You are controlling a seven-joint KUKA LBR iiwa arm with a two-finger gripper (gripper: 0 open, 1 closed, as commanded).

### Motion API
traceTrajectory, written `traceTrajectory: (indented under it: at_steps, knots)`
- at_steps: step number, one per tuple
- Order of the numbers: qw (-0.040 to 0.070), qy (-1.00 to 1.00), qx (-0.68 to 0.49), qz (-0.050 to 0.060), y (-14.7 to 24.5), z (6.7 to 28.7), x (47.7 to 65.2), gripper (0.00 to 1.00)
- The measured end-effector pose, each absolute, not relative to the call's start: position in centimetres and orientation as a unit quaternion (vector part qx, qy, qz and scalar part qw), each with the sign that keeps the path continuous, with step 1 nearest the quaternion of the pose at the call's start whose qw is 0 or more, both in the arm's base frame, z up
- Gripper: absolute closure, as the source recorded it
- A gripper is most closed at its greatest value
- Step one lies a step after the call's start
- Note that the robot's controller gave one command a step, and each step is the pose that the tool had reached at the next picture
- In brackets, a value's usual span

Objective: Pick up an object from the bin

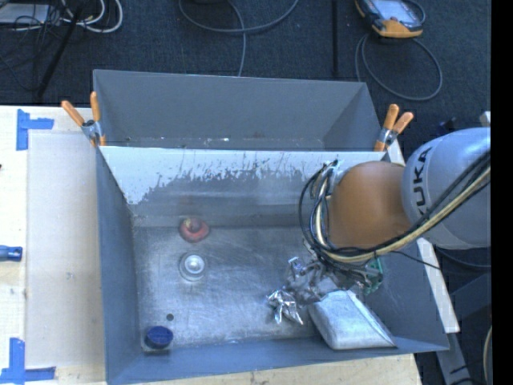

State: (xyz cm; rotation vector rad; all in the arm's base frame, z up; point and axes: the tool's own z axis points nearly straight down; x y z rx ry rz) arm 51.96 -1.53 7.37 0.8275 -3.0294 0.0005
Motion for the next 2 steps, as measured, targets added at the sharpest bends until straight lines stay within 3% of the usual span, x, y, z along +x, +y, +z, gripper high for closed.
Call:
traceTrajectory:
  at_steps: [1,2]
  knots:
    - [-0.001,-0.756,0.655,0.000,-1.99,17.66,51.96,1.00]
    - [0.000,-0.758,0.653,-0.002,-2.04,17.53,51.89,0.00]
